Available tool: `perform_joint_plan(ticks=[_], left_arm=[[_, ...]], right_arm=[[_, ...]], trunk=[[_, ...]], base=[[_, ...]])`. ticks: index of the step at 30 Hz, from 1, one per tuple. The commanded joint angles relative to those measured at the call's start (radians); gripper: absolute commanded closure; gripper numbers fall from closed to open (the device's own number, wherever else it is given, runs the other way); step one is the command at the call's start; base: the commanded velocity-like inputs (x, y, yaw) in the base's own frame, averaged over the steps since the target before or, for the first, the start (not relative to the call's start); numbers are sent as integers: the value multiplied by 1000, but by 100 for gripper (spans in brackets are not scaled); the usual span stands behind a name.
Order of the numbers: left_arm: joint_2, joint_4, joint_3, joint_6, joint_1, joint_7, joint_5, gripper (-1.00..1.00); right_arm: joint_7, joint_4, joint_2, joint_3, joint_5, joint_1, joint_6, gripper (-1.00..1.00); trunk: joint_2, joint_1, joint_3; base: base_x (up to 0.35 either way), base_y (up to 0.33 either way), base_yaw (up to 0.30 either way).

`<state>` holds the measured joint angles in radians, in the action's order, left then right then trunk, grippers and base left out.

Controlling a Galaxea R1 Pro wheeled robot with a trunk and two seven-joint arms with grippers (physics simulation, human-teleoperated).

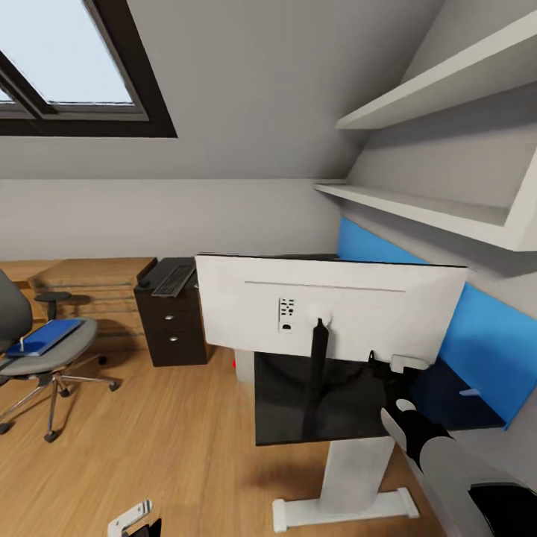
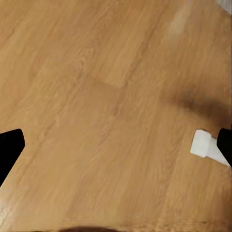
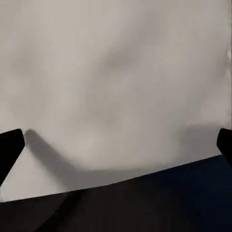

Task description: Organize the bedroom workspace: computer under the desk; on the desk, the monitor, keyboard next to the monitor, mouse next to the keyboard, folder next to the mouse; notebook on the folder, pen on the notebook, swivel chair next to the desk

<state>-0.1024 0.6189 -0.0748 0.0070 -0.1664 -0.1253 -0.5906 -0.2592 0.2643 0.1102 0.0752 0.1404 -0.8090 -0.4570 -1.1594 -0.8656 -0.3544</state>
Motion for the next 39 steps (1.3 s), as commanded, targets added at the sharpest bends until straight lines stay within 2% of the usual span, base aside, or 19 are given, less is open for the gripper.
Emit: perform_joint_plan(ticks=[1, 2, 4, 7, 23, 24, 25, 29, 32, 39], left_arm=[[-5, 3, -8, 19, 0, 15, -8, -100], [-13, 3, -7, 49, 0, 55, -8, -100], [-22, 4, -7, 77, 0, 93, -8, -100], [-28, 5, -7, 95, 0, 119, -8, -100], [-29, 10, -1, 100, 0, 130, -8, -100], [-29, 10, 6, 100, -1, 129, -8, -100], [-29, 10, 81, 100, 0, 130, -8, -100], [-30, 10, 115, 100, 0, 128, -8, -100], [-28, 9, 155, 100, -1, 129, -7, -100], [-27, 9, 158, 100, -1, 130, -7, -100]], right_arm=[[-3, 0, 1, 10, 8, -1, -3, -100], [-3, 0, 1, 9, 8, -1, -3, -100], [-3, 0, 1, 9, 8, -1, -3, -100], [-3, 0, 2, 9, 8, -1, -3, -100], [-3, 0, 2, 11, 7, -1, -3, -100], [-3, 0, 2, 11, 7, -1, -3, -100], [-3, 0, 2, 11, 7, -1, -3, -100], [-3, 0, 2, 11, 7, -1, -3, -100], [-3, 0, 1, 12, 3, -1, -2, -100], [-3, 0, 0, 12, 2, -1, -2, -100]], trunk=[[-1, -1, -1], [-1, -1, -1], [-1, -1, -1], [-1, -1, -1], [-1, -1, -1], [-1, -1, -1], [-1, -1, -1], [-1, -1, -1], [-1, -1, -1], [-1, -1, -1]], base=[[324, 0, 0], [324, 0, 0], [324, 0, 0], [324, 0, 0], [156, 0, 0], [97, 0, 0], [267, 0, 0], [192, 0, 0], [146, 0, 0], [39, 0, 0]])
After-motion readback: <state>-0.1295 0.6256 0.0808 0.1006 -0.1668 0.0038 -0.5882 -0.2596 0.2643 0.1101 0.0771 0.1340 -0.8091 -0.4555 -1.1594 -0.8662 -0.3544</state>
